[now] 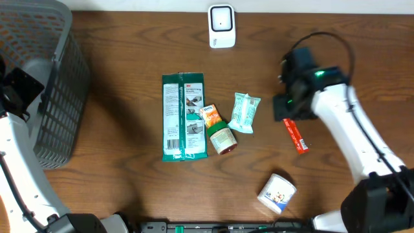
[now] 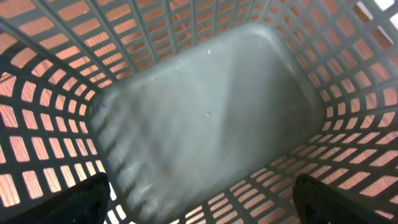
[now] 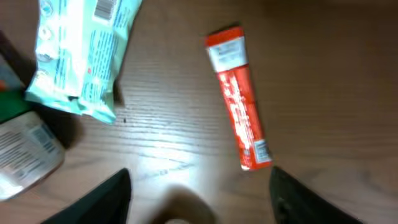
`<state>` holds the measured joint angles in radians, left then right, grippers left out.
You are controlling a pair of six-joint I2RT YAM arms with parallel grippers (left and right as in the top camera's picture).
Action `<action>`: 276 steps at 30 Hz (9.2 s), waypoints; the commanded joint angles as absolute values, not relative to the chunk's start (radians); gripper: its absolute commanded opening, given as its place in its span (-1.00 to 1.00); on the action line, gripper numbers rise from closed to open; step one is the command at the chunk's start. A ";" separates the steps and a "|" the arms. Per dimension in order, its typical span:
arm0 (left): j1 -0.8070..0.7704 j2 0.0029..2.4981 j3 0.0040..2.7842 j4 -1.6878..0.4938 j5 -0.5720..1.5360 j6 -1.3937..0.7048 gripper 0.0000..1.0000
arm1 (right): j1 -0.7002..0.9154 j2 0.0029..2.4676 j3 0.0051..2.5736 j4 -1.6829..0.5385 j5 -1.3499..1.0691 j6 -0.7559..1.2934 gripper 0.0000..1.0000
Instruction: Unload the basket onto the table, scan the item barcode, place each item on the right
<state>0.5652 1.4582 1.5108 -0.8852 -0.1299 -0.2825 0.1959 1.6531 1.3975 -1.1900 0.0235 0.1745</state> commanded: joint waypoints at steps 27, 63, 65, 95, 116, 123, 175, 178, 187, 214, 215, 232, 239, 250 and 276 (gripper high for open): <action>0.568 1.467 1.524 -0.887 -0.136 -0.270 0.87 | -0.027 1.633 0.762 -0.591 -0.439 0.421 -0.98; 0.568 1.467 1.524 -0.887 -0.136 -0.270 0.87 | 0.187 1.606 0.701 -0.430 -0.441 0.706 -0.85; 0.568 1.466 1.524 -0.887 -0.136 -0.270 0.87 | 0.189 1.603 0.709 -0.443 -0.485 0.684 -0.81; 0.568 1.466 1.524 -0.887 -0.136 -0.270 0.87 | 0.151 1.393 1.045 -0.767 -0.304 0.332 0.40; 0.568 1.467 1.524 -0.887 -0.136 -0.270 0.87 | 0.220 1.660 1.045 -0.553 -0.394 0.344 0.40; 0.568 1.466 1.524 -0.887 -0.136 -0.270 0.87 | 0.224 1.748 1.045 -0.529 -0.393 0.343 0.43; 0.568 1.466 1.524 -0.887 -0.136 -0.270 0.87 | 0.298 1.839 0.937 -0.318 -0.354 0.553 -0.71; 0.568 1.466 1.524 -0.887 -0.136 -0.270 0.87 | 0.281 1.831 0.941 -0.317 -0.403 0.527 -0.98; 0.568 1.466 1.524 -0.887 -0.136 -0.270 0.87 | 0.163 1.650 0.955 -0.394 -0.594 0.197 -0.98; 0.568 1.466 1.524 -0.887 -0.136 -0.270 0.87 | 0.199 1.468 0.953 -0.626 -0.178 -0.765 -0.98; 0.568 1.467 1.524 -0.887 -0.136 -0.270 0.87 | 0.199 1.472 0.953 -0.609 -0.204 -0.797 -0.98; 0.568 1.467 1.524 -0.887 -0.136 -0.270 0.87 | 0.231 1.711 0.953 -0.388 -0.322 -1.163 -0.98; 0.568 1.467 1.524 -0.887 -0.136 -0.270 0.87 | 0.233 1.729 0.954 -0.319 -0.322 -1.164 0.99; 0.568 1.467 1.524 -0.887 -0.136 -0.270 0.87 | 0.217 1.541 0.956 -0.236 -0.363 -0.753 0.99; 0.568 1.466 1.524 -0.887 -0.136 -0.270 0.87 | 0.019 1.702 0.954 -0.461 -0.487 0.133 0.83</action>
